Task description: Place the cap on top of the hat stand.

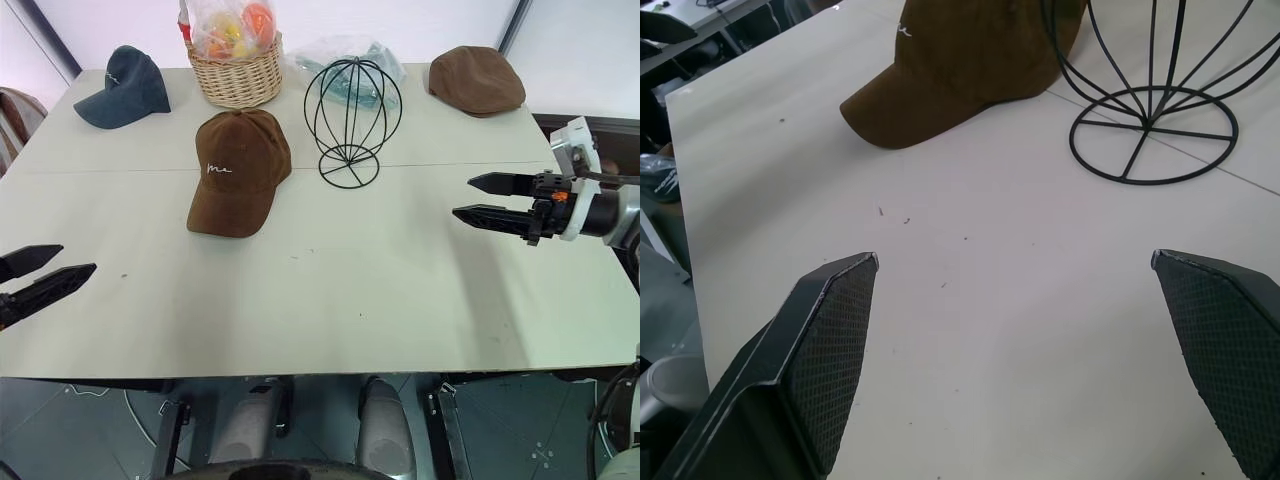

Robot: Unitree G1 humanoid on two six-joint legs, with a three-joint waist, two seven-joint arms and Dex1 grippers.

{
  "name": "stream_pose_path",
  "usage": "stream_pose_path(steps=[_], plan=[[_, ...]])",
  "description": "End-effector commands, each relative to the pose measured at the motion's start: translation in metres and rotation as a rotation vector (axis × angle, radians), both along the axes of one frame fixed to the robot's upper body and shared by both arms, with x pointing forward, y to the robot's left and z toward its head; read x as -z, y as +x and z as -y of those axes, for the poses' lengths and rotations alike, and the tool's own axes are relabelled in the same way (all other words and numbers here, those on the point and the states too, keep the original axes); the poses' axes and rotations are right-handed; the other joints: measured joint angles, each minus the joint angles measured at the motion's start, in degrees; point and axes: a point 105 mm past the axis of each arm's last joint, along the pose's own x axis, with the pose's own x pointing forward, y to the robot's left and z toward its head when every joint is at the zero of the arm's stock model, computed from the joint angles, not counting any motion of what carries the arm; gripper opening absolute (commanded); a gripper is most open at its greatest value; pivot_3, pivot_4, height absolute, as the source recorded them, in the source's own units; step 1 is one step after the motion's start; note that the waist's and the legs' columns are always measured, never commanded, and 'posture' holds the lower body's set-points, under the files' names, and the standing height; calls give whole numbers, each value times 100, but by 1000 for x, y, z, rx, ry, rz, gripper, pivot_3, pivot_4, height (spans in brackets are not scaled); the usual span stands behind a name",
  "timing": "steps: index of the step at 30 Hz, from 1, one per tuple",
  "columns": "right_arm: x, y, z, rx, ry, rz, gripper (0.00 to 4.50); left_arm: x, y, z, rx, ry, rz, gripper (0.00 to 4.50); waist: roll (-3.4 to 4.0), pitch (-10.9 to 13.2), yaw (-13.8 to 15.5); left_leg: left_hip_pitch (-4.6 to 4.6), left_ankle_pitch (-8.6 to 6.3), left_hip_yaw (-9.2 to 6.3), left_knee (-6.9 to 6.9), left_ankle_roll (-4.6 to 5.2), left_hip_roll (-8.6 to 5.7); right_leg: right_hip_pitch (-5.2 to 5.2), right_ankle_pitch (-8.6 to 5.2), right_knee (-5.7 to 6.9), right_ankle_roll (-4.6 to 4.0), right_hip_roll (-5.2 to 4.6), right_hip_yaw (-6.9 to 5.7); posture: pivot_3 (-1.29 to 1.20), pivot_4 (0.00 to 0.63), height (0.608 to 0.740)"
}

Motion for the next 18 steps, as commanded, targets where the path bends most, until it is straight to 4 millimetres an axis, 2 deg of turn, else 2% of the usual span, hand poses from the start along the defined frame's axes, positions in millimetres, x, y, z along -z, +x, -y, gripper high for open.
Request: stream_pose_path(steps=[1, 18], plan=[[-13, 2, -2, -10, 3, 57, 4500, -9, 0, -2, -29, 41, 48, 4437, 0, 0, 1, 0, 0, 0, -1, 0, 0, 0, 0, 0, 0, 0, 0, 0, 150, 740], [-15, 6, -5, -10, 9, 61, 4500, -7, -1, -1, -25, 47, 34, 4437, 0, 0, 3, 10, 3, 2, 3, 5, 0, 1, 1, 14, -1, 1, 4, 0, 150, 740]])
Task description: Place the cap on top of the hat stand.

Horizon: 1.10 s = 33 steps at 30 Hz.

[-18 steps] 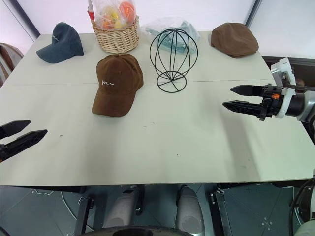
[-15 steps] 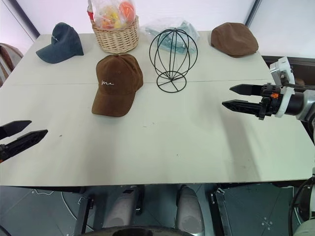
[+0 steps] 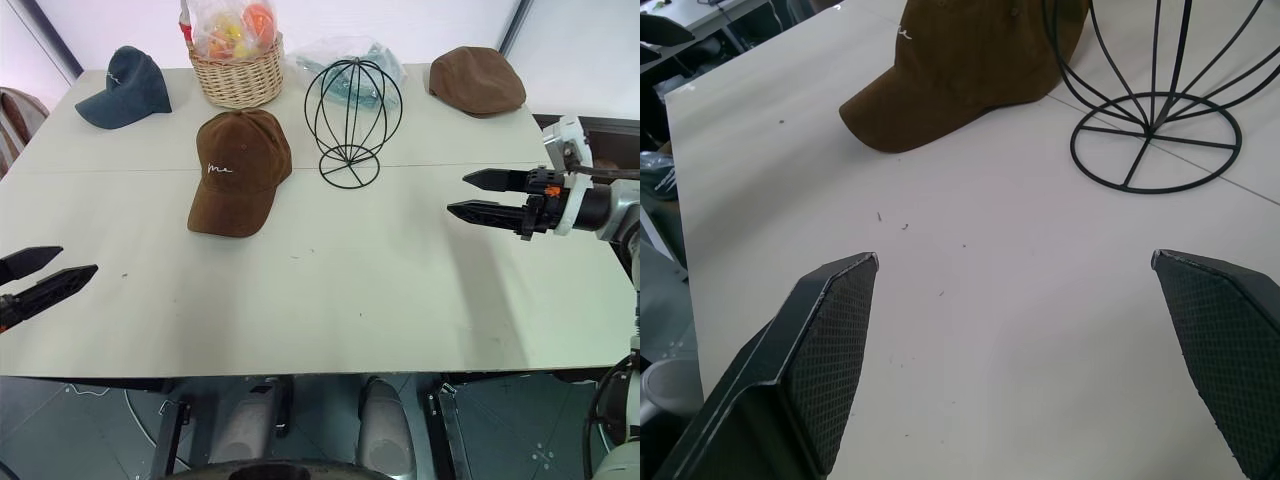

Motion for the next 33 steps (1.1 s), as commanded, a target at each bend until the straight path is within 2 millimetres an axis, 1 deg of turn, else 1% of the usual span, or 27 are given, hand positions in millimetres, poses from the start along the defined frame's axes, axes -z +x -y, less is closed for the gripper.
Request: stream_pose_path(steps=[1, 4, 7, 11, 12, 14, 15, 17, 19, 20, 22, 23, 25, 27, 29, 33], plan=[[-14, 1, -2, -8, 11, 61, 4500, -9, -1, 0, 0, 28, 40, 4437, 0, 0, 0, 0, 0, 0, 0, -1, 0, 0, 0, 0, 0, 0, 0, 0, 150, 740], [-16, 3, -4, -10, 12, 65, 4500, -6, -1, -2, -11, 35, 44, 4437, 0, 0, -5, 2, 0, 0, 1, 0, 0, 1, 0, 0, 0, 0, 0, 0, 150, 740], [-17, 4, -5, -12, 13, 68, 4500, -3, 4, -7, -59, 20, 56, 4437, 0, 0, -3, 6, 0, 3, 0, 0, 0, 4, 0, 0, 0, 0, 2, 0, 150, 740], [-18, 5, -6, -12, 16, 73, 4500, 2, 7, -18, -128, 52, 69, 4437, -1, -1, 0, 8, 1, 3, 1, 2, 0, 7, 0, 0, 0, 0, 2, 0, 150, 740], [-19, 6, -6, -12, 18, 76, 4500, 5, 9, -24, -159, 103, 68, 4437, -2, -1, 2, 8, 1, 3, 1, 2, 0, 7, 0, 0, 0, 0, 3, 0, 150, 740], [-20, 7, -7, -12, 21, 79, 4500, 16, 8, -37, -189, 260, 32, 4437, -2, -1, -3, 9, 2, 3, 1, 3, 0, 8, 1, 1, -1, 1, 3, 0, 150, 740], [-20, 8, -8, -15, 22, 79, 4500, 21, 6, -38, -161, 335, 24, 4437, -2, -1, -17, 10, 2, 5, 1, 3, 0, 7, 2, 1, -4, 1, 3, 0, 150, 740], [-21, 10, -10, -22, 25, 80, 4500, 28, 7, -45, -106, 553, 59, 4437, -1, -2, -18, 15, 2, 16, -2, 3, 1, 4, 4, 1, -6, -1, 9, 0, 150, 740], [-20, 14, -12, -28, 27, 80, 4500, 39, 11, -57, -5, 903, 92, 4437, -2, -3, -12, 15, -3, 19, -2, -5, 2, 2, 6, 1, -10, -1, 9, 0, 150, 740], [-19, 15, -13, -30, 27, 80, 4500, 44, 11, -60, 41, 1007, 105, 4437, -1, -3, -11, 15, -5, 21, -3, -8, 7, 0, 7, -1, -12, 2, 9, 0, 150, 740], [-19, 17, -18, -49, 35, 78, 4500, 42, 24, -69, 73, 1214, 262, 4437, 9, -9, 8, 13, -6, 32, -3, -10, 14, -4, 8, -4, -13, 0, 9, 0, 150, 740], [-18, 18, -19, -57, 38, 78, 4500, 41, 28, -70, 87, 1270, 333, 4437, 11, -10, 16, 14, -7, 40, -3, -11, 17, -4, 8, -7, -13, -2, 9, 0, 150, 740], [-17, 18, -22, -66, 40, 76, 4500, 40, 36, -66, 113, 1352, 471, 4437, 12, -10, 26, 8, -7, 51, -4, -11, 28, -4, 8, -16, -12, 0, 8, 0, 150, 740], [-16, 14, -29, -97, 52, 60, 4500, 44, 46, -50, 180, 1415, 633, 4437, 11, -10, 29, 5, -7, 69, -2, -12, 39, -8, 8, -19, -11, -1, 8, 0, 150, 740], [-16, 8, -34, -124, 58, 44, 4500, 47, 54, -34, 228, 1414, 756, 4437, 11, -11, 30, 3, -7, 83, -4, -12, 43, -14, 15, -18, -1, -4, 8, 0, 150, 740], [-19, -3, -37, -144, 68, 22, 4500, 52, 71, -11, 284, 1417, 923, 4437, 10, -11, 39, 5, -2, 87, -12, -4, 54, -32, 58, 7, 22, 6, 8, 0, 150, 740]])
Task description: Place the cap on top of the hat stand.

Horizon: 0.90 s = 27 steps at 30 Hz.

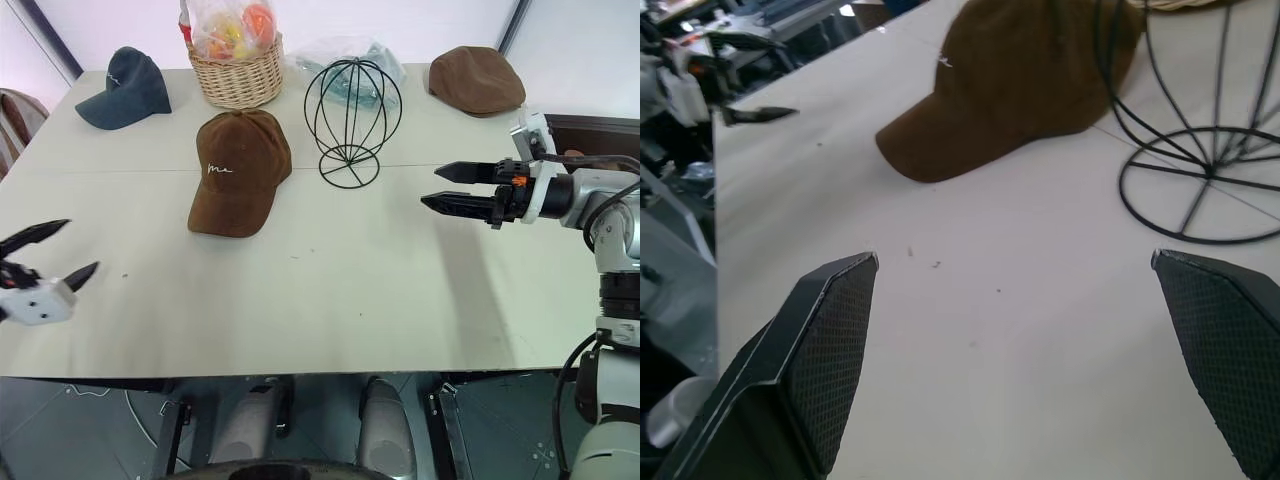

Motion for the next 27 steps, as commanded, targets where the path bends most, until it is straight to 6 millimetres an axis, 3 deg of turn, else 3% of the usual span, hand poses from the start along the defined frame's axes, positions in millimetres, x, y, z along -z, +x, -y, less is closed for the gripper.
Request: stream_pose_path(steps=[1, 7, 13, 27], plan=[[-18, -15, -2, -28, 20, 34, 4500, 3, 11, 14, 93, 37, 69, 4437, 0, 0, 11, 5, 1, 1, 0, 1, 0, -4, 1, 23, 5, 0, 0, 0, 150, 740], [-21, -25, -11, -21, 28, 39, 4500, 2, 39, 31, 175, 54, 154, 4437, 0, 0, -5, 24, 3, 8, 16, 2, 15, -9, -4, 61, 25, 5, -1, 0, 150, 740], [-20, -25, -4, 34, 27, 41, 4500, 11, 58, 43, 221, 81, 162, 4437, -4, -2, 4, 30, 3, 33, 27, -3, 31, -8, 19, 55, 37, 3, -2, 0, 150, 740], [-24, -28, -1, 81, 21, 62, 4500, 29, 95, 90, 306, 52, 205, 4437, -7, -3, 21, 24, 10, 44, 32, -2, 33, -10, 24, 54, 39, 1, -1, 0, 150, 740]])
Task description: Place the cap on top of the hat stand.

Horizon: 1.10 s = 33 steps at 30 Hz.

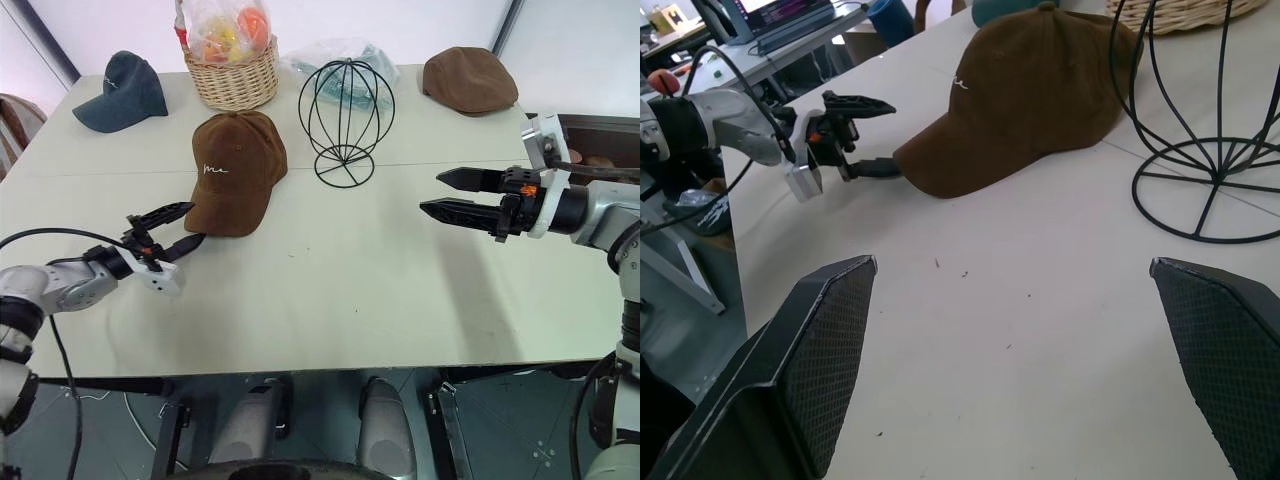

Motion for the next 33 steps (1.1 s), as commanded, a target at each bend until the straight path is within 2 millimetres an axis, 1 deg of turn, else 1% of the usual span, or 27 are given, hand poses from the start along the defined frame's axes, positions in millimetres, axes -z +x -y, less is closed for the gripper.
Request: stream_pose_path(steps=[1, 3, 5, 10, 11, 15, 17, 20, 21, 23, 24, 25, 26, 28, 29, 31, 32, 33], plan=[[-16, -7, 1, -1, -14, 64, 4500, -5, 7, 4, -4, -10, 37, 4197, 0, 0, -7, 0, 0, 0, 1, 0, 0, 0, 0, 0, 0, 0, 0, 0, 150, 740], [-16, -7, 1, 4, -15, 66, 4500, -4, 11, 8, -6, -20, 41, 3556, -1, 0, -9, 0, 0, 0, 5, 0, 0, 1, 0, 1, 0, 0, 0, 0, 150, 740], [-16, -7, 1, 8, -15, 69, 4500, -3, 13, 13, 1, -31, 42, 2640, -1, 0, -12, 0, 0, 0, 8, 0, 0, 1, 0, 2, 0, 0, 0, 0, 150, 740], [-17, -7, 2, 13, -15, 71, 4500, -3, 14, 21, 22, -48, 47, 158, 0, -2, 28, 2, 0, 0, 13, 0, 0, 5, 0, 3, 0, -2, 0, 0, 150, 740], [-16, -7, 1, 13, -14, 72, 4500, -3, 14, 21, 22, -53, 50, 27, -1, -2, 62, 3, 0, -1, 15, 0, 0, 6, 0, 4, 0, -1, 0, 0, 150, 740], [-16, -6, 0, 14, -10, 75, 4500, -8, 17, 22, 4, -83, 78, 27, -1, -2, 110, -4, -1, 0, 35, -1, 1, 8, 1, 2, -1, -1, 1, 0, 150, 740], [-17, -5, 1, 17, -10, 82, 4500, -15, 20, 22, -18, -111, 124, 27, -1, -2, 113, -6, -1, 0, 40, -2, 0, 11, 4, 0, -4, -2, 1, 0, 150, 740], [-24, -3, 8, 42, -9, 113, 4500, -39, 26, 15, -100, -171, 258, 27, -5, 0, 112, -6, -1, 0, 41, -2, 0, 12, 5, -1, -4, -2, 1, 0, 150, 740], [-28, -2, 11, 54, -2, 123, 4500, -50, 27, 13, -122, -194, 299, 27, -6, 1, 112, -7, -1, -1, 40, -2, 0, 11, 5, 0, -4, -1, 1, 0, 150, 740], [-38, 0, 25, 99, -7, 148, 4500, -93, 28, 15, -172, -260, 437, 27, -9, 4, 112, -9, -1, -1, 41, -2, 0, 10, 6, 0, -5, -2, 0, 0, 150, 740], [-40, 1, 29, 113, -11, 155, 4500, -106, 26, 16, -188, -280, 474, 27, -15, 7, 122, -15, -1, -1, 43, -2, 1, 5, 11, -1, -13, -3, 1, 0, 150, 740], [-43, 2, 36, 133, -19, 163, 4500, -124, 24, 26, -180, -288, 523, 27, -17, 9, 128, -19, -1, -1, 43, -2, 1, 4, 13, -1, -17, -2, 0, 0, 150, 740], [-45, 4, 42, 153, -23, 170, 4500, -141, 20, 42, -156, -298, 559, 27, -18, 9, 133, -21, -1, -2, 47, -2, 0, 3, 16, -3, -20, -2, 0, 0, 150, 740], [-49, 6, 52, 184, -29, 183, 4500, -166, 13, 75, -107, -297, 610, 27, -18, 9, 159, -22, -2, -1, 50, -3, 0, 9, 16, -10, -24, -3, 0, 0, 150, 740], [-49, 7, 55, 191, -32, 186, 4500, -172, 12, 85, -97, -294, 618, 27, -18, 9, 182, -20, -2, -1, 54, -3, -1, 16, 16, -12, -25, -4, 0, 0, 150, 740], [-51, 10, 63, 212, -32, 198, 4500, -187, 10, 113, -67, -320, 622, 27, -18, 8, 199, -16, -2, 0, 63, -3, -1, 29, 14, -24, -24, -2, 0, 0, 150, 740], [-52, 11, 65, 218, -32, 202, 4500, -191, 10, 122, -59, -325, 616, 27, -18, 8, 206, -13, -2, 3, 69, -2, -1, 34, 15, -23, -23, -2, 0, 0, 150, 740], [-53, 12, 69, 229, -28, 211, 4500, -196, 8, 139, -32, -342, 613, 27, -18, 8, 208, -13, -1, 3, 71, -2, -1, 34, 16, -23, -22, -1, 0, 0, 150, 740]])
